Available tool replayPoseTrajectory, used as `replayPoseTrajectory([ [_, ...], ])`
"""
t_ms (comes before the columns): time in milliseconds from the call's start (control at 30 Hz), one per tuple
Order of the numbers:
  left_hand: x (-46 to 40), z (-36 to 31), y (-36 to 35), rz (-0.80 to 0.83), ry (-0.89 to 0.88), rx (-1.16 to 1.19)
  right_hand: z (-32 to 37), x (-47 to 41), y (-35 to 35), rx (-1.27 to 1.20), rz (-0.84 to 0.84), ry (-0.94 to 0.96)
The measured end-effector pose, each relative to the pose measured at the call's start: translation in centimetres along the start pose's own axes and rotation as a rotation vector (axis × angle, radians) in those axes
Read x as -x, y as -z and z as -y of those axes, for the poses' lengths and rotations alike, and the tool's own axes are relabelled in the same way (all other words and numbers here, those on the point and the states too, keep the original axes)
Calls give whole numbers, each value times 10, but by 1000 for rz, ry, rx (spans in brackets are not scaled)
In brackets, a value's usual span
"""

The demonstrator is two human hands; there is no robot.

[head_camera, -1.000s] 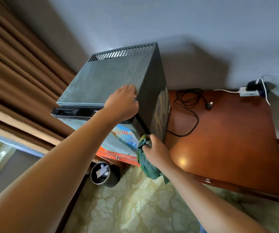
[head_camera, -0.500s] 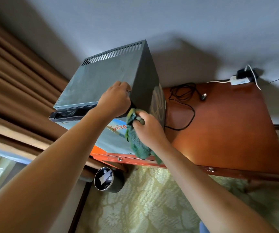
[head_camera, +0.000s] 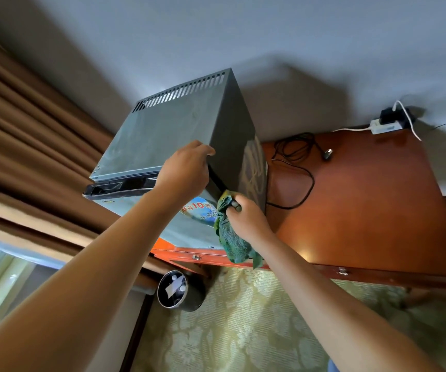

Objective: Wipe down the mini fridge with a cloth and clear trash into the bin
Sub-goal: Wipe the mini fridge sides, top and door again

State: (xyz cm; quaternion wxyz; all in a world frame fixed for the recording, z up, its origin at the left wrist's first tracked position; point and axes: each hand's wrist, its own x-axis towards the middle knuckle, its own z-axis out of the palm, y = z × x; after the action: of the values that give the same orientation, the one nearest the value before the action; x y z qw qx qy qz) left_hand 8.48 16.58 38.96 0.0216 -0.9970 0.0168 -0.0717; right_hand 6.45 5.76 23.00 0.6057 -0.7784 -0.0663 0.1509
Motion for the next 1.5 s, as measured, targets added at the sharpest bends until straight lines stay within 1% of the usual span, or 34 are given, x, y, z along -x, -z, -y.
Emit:
replayPoseTrajectory([
  [67, 4, -7, -11, -46, -91, -57, -8, 2, -8, -10, -77, 92],
  [133, 6, -15, -25, -31, -177, -100, -26, 4, -18, -26, -99, 126],
  [167, 7, -19, -33, -12, -213, -126, -38, 3, -20, -28, -81, 92],
  [233, 6, -27, -47, 23, -261, -192, -63, -4, -19, -44, 3, -78],
  [300, 1, -31, -59, 75, -252, -231, -82, -9, -13, -125, 89, -254],
  [333, -3, -33, -63, 109, -227, -236, -87, -11, -10, -149, 106, -282],
  [400, -11, -35, -69, 157, -183, -254, -86, -18, -3, -191, 93, -240],
  [500, -26, -37, -71, 166, -160, -287, -61, -39, 8, -285, 2, -51],
  [567, -35, -37, -71, 173, -144, -312, -46, -53, 6, -261, -59, 90],
  [633, -40, -36, -72, 189, -118, -333, -46, -54, -6, -166, -163, 163],
  [667, -42, -36, -72, 200, -110, -341, -53, -53, -11, -136, -204, 142],
  [700, -42, -36, -73, 212, -105, -346, -63, -53, -14, -118, -204, 75],
  [767, -43, -37, -74, 240, -99, -346, -82, -56, -8, -85, -78, -146],
  [800, -44, -37, -74, 254, -96, -344, -87, -58, -2, -58, 13, -222],
  [833, -45, -38, -75, 267, -93, -343, -88, -60, 4, -40, 79, -243],
  [867, -46, -37, -75, 276, -89, -346, -84, -63, 9, -43, 104, -225],
  [933, -50, -37, -76, 289, -86, -353, -64, -69, 14, -136, 74, -123],
  [1033, -55, -39, -77, 296, -97, -373, -37, -76, 11, -288, -9, 100],
  [1067, -55, -39, -77, 294, -99, -383, -36, -76, 7, -280, -57, 142],
  [1100, -55, -40, -78, 292, -99, -389, -43, -76, 2, -253, -115, 142],
  [1133, -55, -40, -78, 291, -97, -390, -55, -74, 0, -219, -144, 79],
  [1167, -55, -40, -78, 293, -95, -390, -67, -71, -1, -207, -124, -37],
  [1233, -53, -41, -77, 305, -89, -393, -83, -65, 1, -174, 36, -275],
  [1267, -52, -41, -75, 309, -87, -401, -83, -65, 4, -154, 106, -310],
  [1300, -52, -42, -73, 307, -88, -411, -78, -67, 7, -157, 132, -296],
  [1333, -53, -43, -71, 299, -92, -421, -68, -71, 11, -187, 120, -254],
  [1400, -53, -47, -67, 293, -131, -456, -43, -82, 19, -273, 58, -112],
  [1467, -52, -50, -66, 293, -214, -571, -25, -94, 21, -274, 19, 40],
  [1500, -52, -50, -67, 284, -249, -633, -25, -99, 18, -248, -16, 81],
])
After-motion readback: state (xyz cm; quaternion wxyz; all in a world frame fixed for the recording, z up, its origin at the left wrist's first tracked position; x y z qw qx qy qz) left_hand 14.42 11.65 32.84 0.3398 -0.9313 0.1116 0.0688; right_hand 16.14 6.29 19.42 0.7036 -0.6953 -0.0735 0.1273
